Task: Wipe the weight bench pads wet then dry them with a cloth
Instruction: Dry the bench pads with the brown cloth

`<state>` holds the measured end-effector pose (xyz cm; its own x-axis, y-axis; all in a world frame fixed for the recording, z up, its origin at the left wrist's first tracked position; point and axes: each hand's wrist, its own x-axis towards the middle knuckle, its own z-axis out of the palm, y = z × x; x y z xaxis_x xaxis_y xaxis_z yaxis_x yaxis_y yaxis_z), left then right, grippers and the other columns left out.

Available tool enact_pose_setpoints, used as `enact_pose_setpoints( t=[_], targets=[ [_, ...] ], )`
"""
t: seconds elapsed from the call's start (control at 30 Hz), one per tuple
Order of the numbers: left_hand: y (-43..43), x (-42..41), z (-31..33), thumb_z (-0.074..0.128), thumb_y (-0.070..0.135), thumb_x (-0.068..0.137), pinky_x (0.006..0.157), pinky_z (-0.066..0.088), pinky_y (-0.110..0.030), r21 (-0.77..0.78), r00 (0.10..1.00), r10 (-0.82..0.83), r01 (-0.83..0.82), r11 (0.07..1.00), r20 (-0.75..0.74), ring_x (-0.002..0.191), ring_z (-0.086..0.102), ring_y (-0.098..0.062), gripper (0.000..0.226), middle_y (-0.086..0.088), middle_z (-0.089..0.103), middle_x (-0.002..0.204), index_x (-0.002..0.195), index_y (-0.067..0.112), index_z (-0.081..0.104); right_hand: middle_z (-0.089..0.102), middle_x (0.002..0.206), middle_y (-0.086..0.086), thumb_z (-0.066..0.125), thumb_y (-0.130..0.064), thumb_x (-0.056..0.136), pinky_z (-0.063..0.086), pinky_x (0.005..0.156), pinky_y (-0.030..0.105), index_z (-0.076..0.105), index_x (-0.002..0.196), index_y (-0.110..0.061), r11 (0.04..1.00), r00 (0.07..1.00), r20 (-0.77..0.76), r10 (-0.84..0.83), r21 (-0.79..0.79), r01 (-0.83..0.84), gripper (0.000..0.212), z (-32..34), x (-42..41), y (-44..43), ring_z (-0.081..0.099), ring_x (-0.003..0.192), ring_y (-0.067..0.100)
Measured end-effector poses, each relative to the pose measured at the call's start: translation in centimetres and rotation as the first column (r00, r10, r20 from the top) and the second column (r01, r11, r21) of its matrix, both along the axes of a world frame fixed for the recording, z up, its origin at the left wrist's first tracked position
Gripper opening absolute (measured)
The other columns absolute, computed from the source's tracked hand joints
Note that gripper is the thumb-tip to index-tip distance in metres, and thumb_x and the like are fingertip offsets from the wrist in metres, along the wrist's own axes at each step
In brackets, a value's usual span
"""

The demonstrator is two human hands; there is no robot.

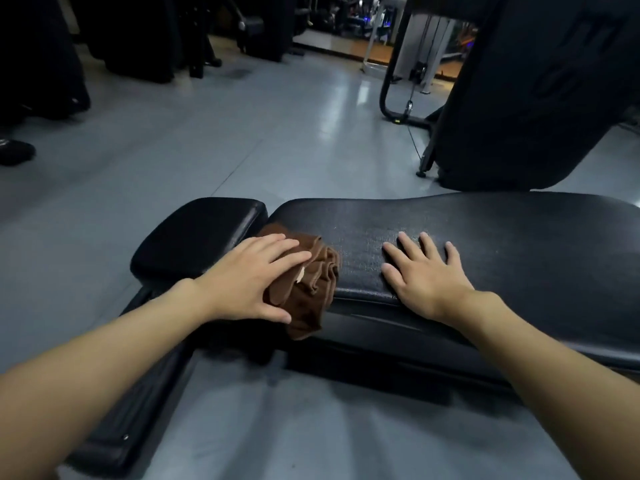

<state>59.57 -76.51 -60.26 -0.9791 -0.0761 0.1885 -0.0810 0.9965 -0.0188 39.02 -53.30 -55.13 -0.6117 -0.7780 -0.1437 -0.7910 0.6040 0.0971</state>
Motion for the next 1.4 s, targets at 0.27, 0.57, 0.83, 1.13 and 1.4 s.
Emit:
enact_pose_setpoints(
  t=[0.27,0.57,0.83,1.13,1.4],
  targets=[
    [1.3,-2.5,-0.3,0.059,0.076,0.065,0.108,0.034,-0.057,-0.157,1.000,0.026,-0.023,0.987,0.016,0.132,0.042,-0.041,0.104,-0.016,0.048,0.142,0.153,0.032,0.026,-0.006,0.166,-0.008,-0.001,-0.069,0.090,-0.007,0.118,0.058,0.002,0.151,-0.054,0.999,0.999,-0.045,0.031,-0.005,-0.031,0.063,0.2,-1.4,1.5,-0.009,0.152,0.026],
    [3.5,-4.2,0.0,0.063,0.064,0.062,0.103,0.039,-0.054,-0.168,0.999,-0.035,0.034,0.985,-0.004,0.128,0.046,-0.040,0.099,-0.014,0.051,0.142,0.150,0.028,0.036,0.007,0.166,-0.008,0.014,-0.061,0.098,0.000,0.119,0.056,0.019,0.152,-0.046,0.996,0.998,-0.023,0.062,-0.066,-0.063,0.056,1.3,-2.0,1.9,0.001,0.153,0.021],
    [1.9,-3.5,-0.5,0.073,0.067,0.047,0.099,0.043,-0.059,-0.171,0.998,0.002,0.007,0.985,0.056,0.132,0.042,-0.046,0.117,-0.013,0.050,0.142,0.151,0.041,0.027,-0.008,0.166,-0.007,0.000,-0.069,0.091,-0.007,0.116,0.062,0.000,0.153,-0.050,0.998,0.997,-0.043,-0.062,-0.005,0.062,0.065,0.8,-2.8,3.9,-0.012,0.152,0.027],
    [9.1,-9.0,1.3,0.068,0.070,0.056,0.095,0.042,-0.056,-0.190,0.994,-0.110,0.107,0.976,-0.007,0.133,0.041,-0.041,0.108,-0.010,0.046,0.146,0.150,0.037,0.027,0.016,0.165,-0.007,0.021,-0.051,0.102,-0.001,0.118,0.056,0.032,0.151,-0.039,0.979,0.999,0.033,-0.040,-0.199,0.046,0.051,2.0,-3.2,4.5,0.005,0.153,0.019],
    [7.8,-7.6,1.8,0.043,0.092,0.064,0.115,0.014,-0.061,-0.060,0.985,-0.147,0.152,0.986,0.088,0.151,-0.006,-0.032,0.110,-0.001,0.004,0.165,0.152,0.047,-0.003,0.002,0.166,-0.010,0.010,-0.058,0.100,-0.003,0.116,0.063,0.012,0.154,-0.046,0.985,0.987,-0.043,-0.156,-0.078,0.152,0.055,2.0,-4.6,9.1,-0.005,0.153,0.023]
  ],
)
